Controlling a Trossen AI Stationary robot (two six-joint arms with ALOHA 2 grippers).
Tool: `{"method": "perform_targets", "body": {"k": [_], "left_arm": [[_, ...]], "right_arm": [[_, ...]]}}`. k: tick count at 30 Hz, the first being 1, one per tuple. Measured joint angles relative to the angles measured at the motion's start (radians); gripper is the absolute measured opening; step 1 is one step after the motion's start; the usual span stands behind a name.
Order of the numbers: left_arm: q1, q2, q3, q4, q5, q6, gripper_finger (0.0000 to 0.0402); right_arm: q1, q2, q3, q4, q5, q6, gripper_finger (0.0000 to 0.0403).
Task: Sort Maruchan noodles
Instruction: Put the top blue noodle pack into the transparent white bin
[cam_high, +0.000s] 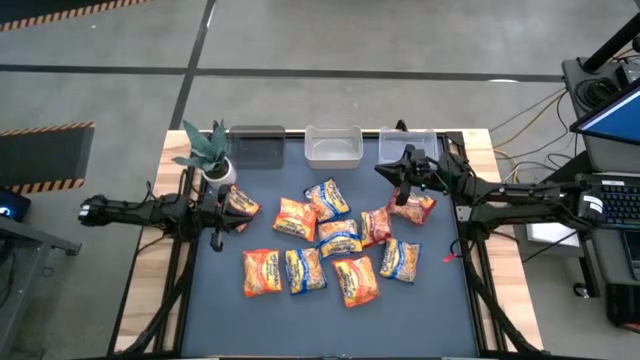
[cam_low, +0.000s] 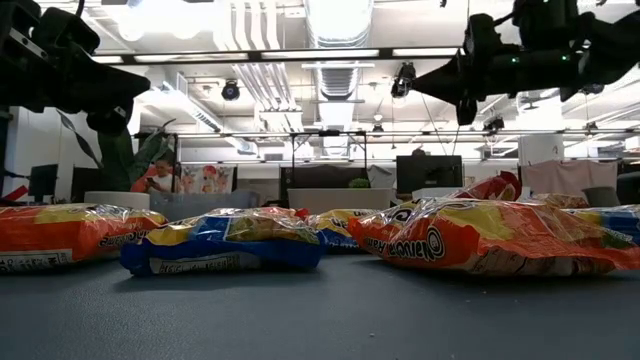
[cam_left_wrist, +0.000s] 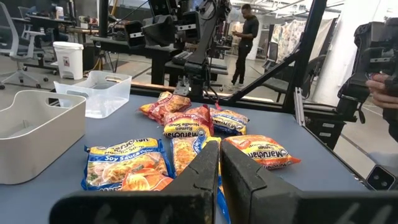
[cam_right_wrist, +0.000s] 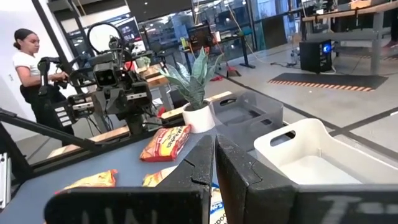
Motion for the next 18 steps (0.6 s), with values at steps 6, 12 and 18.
{"method": "perform_targets", "body": {"k": [6,12,18], "left_arm": [[0.0,0.0,0.0,0.0,0.0,0.0,0.0],[0.0,0.0,0.0,0.0,0.0,0.0,0.0],[0.0,0.0,0.0,0.114,0.0,-0.133,0.0]], "right_arm": [[0.0,0.072,0.048,0.001,0.0,-0.001,0.0009],[0.0,0.163,0.121,0.001,0.0,-0.003,0.0009],[0.0,0.263,0.21,-0.014,0.0,0.103,0.0009]]}}
